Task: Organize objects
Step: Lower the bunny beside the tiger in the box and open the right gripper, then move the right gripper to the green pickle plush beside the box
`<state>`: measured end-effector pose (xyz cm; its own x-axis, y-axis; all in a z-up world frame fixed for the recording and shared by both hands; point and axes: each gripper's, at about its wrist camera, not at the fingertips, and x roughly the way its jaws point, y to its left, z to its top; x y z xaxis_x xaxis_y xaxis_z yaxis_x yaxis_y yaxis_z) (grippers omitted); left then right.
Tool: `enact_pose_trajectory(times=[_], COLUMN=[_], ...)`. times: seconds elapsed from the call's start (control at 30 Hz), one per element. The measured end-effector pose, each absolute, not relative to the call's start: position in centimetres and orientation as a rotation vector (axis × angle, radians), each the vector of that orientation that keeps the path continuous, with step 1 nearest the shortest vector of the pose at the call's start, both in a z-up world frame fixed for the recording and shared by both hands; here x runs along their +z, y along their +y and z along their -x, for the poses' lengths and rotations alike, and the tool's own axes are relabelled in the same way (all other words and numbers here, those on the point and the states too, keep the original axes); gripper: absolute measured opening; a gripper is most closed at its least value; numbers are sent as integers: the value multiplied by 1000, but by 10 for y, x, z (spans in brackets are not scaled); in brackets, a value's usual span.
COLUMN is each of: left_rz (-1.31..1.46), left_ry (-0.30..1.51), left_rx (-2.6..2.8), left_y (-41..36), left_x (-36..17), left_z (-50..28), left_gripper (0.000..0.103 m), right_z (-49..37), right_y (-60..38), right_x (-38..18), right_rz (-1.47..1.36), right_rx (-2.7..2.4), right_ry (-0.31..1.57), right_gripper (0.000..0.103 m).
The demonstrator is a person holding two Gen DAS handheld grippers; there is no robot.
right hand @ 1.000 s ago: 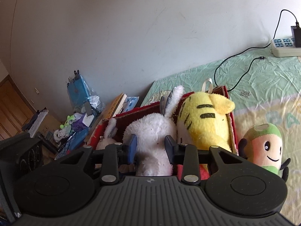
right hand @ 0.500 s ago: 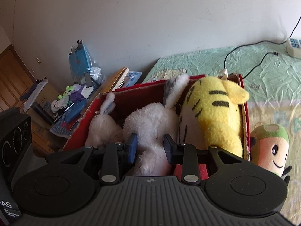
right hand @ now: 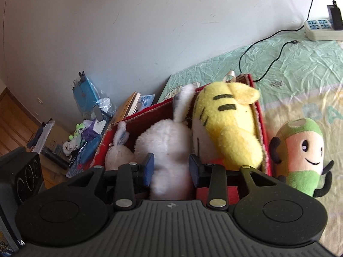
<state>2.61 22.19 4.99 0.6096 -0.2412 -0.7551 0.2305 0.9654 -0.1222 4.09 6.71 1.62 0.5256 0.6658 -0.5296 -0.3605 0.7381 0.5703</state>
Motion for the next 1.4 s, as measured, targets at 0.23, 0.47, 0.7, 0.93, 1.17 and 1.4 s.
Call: enact_pose_trajectory(times=[0.23, 0.47, 0.7, 0.93, 1.17, 1.4], left_rz=[9, -6, -16, -50, -57, -65], left_ry=[889, 900, 905, 891, 879, 859], left_rx=[-251, -215, -178, -142, -114, -81], left_y=[220, 216, 213, 211, 211, 208], left_x=[52, 53, 53, 55, 57, 59], left_z=[-26, -22, -20, -16, -13, -7], left_gripper=[95, 95, 95, 95, 96, 96], right_z=[-36, -34, -31, -24, -18, -11], right_y=[55, 48, 36, 34, 32, 29], right_x=[17, 15, 9, 10, 10, 10], right_rz=[-440, -439, -481, -484, -477, -478], right_rx=[612, 584, 559, 562, 560, 555], right_ry=[780, 769, 784, 781, 775, 775], right_gripper=[33, 27, 26, 27, 27, 28])
